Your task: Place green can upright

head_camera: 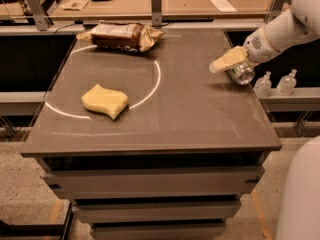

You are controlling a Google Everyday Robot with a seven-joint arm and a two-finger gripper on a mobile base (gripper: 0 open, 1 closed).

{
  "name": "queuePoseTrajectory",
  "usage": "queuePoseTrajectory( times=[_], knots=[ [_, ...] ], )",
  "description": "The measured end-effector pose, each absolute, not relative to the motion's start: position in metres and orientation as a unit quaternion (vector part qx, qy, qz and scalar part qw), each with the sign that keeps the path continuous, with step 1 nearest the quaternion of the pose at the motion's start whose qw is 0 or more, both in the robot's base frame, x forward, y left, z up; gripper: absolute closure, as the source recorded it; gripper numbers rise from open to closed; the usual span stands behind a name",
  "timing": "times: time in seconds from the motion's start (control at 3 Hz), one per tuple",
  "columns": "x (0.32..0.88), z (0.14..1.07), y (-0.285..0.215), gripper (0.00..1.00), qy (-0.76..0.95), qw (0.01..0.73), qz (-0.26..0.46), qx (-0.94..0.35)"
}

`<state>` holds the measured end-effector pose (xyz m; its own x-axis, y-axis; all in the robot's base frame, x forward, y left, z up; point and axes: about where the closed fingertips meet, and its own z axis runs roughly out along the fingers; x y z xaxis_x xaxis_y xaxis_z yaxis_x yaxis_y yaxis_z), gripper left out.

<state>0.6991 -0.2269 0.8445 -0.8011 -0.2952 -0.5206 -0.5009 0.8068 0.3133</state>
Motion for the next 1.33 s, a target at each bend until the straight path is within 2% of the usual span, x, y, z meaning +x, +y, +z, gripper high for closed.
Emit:
queuePoseTrajectory(
  times=[0.67,1.0,1.33],
  knots=[
    [0.697,0.835,-0.219,0.64,0.921,0.217,0.205,-0.25],
    [0.697,0.835,-0.219,0.95,0.921,0.217,0.205,-0.25],
    [0.697,0.8351,-0.219,1.0,0.921,0.218,0.205,-0.25]
  ],
)
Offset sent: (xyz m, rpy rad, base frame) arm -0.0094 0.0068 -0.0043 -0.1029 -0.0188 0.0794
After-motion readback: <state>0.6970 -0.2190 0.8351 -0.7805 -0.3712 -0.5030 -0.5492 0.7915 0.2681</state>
